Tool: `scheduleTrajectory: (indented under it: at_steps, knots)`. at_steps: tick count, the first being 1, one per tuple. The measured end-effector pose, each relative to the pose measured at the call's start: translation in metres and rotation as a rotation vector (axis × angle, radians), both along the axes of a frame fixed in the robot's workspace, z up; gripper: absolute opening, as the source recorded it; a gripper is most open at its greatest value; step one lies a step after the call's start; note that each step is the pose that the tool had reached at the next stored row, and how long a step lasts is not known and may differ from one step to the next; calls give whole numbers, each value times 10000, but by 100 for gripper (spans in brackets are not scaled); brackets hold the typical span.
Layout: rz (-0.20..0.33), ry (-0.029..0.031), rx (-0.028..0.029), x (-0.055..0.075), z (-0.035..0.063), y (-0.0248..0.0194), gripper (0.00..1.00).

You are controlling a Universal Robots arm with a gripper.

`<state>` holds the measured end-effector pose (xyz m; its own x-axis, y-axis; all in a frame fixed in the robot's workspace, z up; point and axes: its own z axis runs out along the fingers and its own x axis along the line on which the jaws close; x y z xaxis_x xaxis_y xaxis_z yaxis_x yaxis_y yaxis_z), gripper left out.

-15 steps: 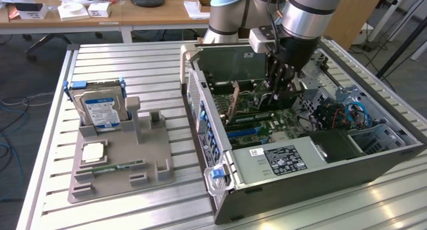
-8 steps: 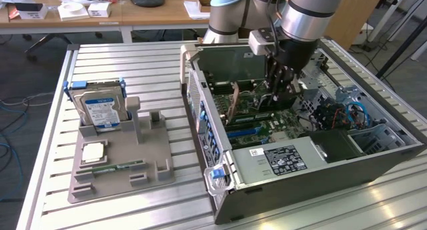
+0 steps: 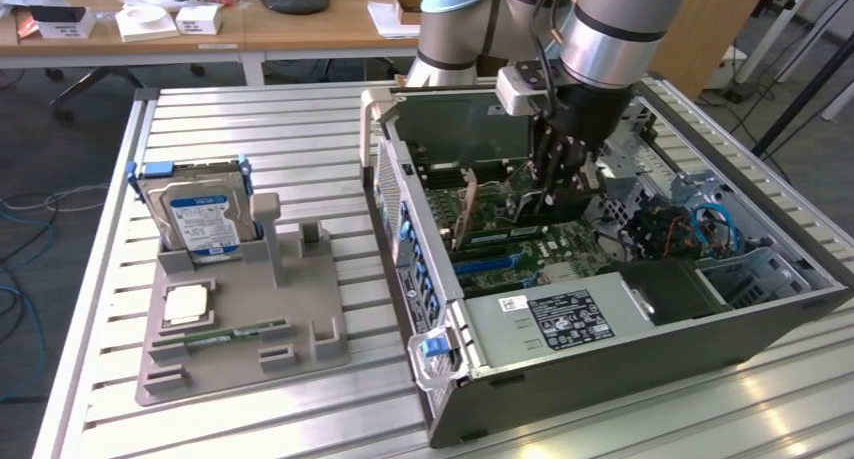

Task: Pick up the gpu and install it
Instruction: 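Insert the gpu into the slot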

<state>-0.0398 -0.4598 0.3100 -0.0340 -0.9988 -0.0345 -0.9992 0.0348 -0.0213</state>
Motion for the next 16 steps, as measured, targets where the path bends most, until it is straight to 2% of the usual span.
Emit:
scheduleTrajectory:
  at_steps: [2, 16]
  knots:
    - [2, -3, 14, -4, -5, -2, 26]
    - [0, -1, 12, -32, -26, -8, 26]
